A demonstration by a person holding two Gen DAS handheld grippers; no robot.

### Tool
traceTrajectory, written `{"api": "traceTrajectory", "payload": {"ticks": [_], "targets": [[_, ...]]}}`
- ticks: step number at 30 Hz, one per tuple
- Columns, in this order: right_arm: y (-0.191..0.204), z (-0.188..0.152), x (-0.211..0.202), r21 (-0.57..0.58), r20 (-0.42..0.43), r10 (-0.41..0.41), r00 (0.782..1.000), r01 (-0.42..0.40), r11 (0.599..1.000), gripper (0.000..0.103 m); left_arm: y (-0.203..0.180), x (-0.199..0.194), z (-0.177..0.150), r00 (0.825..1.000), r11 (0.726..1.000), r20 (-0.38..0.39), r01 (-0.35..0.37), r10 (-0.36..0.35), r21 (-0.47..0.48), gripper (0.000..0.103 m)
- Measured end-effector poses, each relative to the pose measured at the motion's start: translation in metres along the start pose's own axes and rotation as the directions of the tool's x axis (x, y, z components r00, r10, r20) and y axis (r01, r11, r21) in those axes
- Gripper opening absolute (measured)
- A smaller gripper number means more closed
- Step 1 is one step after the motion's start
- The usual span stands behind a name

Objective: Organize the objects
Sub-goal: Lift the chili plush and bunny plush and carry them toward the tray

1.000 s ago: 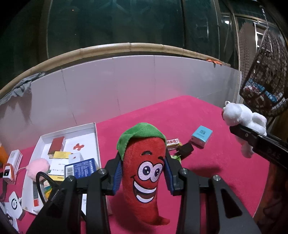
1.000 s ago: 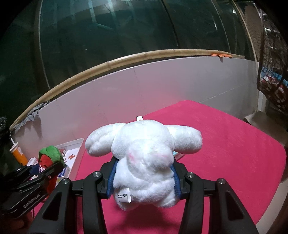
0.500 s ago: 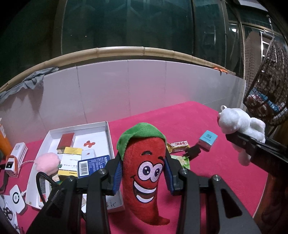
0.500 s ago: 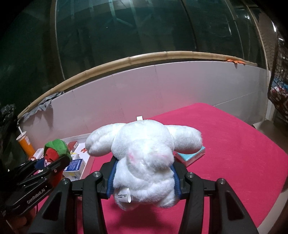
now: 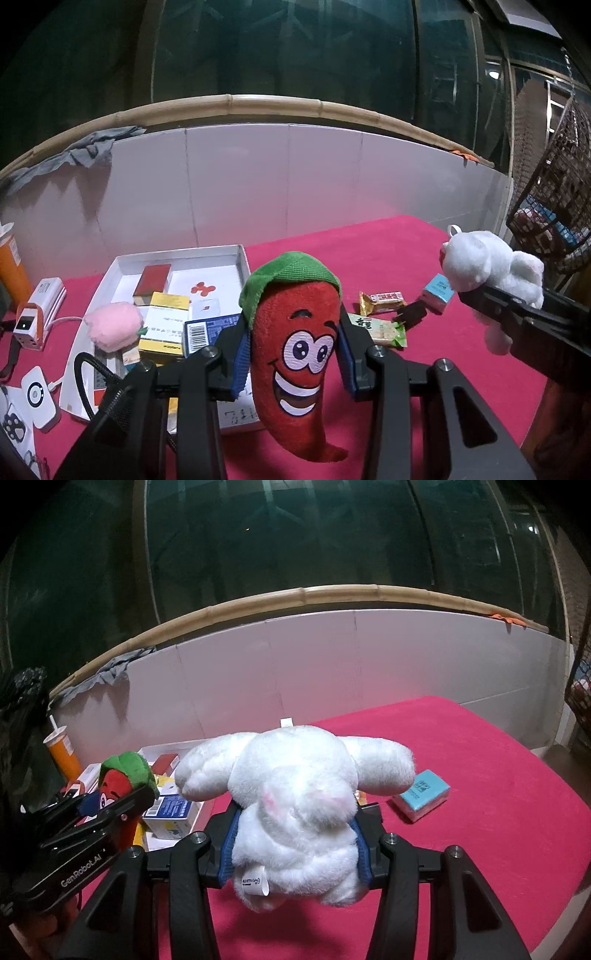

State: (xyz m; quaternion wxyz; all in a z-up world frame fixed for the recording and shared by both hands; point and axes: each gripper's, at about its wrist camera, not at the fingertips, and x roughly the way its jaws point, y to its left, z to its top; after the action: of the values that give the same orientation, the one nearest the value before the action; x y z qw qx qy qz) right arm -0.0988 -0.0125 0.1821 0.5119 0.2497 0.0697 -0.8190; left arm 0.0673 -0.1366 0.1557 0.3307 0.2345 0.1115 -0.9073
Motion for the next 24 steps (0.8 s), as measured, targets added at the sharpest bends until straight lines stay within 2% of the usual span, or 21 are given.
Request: {"api": "traceTrajectory", "payload": {"ticks": [13, 24], "targets": [[0.026, 0.002, 0.009, -0.02, -0.015, 0.014, 1.0, -0.014, 1.0, 0.054, 0.031, 0.0, -0.002, 1.0, 0.998, -0.001, -0.03, 0.03, -0.049, 0.039], [0.055, 0.007, 0.021, -0.052, -0.032, 0.049, 0.998, -0.051, 0.997, 0.054, 0.074, -0.009, 0.002, 0.994, 0.988, 0.022, -0.108, 0.111, -0.111, 0.039]]}}
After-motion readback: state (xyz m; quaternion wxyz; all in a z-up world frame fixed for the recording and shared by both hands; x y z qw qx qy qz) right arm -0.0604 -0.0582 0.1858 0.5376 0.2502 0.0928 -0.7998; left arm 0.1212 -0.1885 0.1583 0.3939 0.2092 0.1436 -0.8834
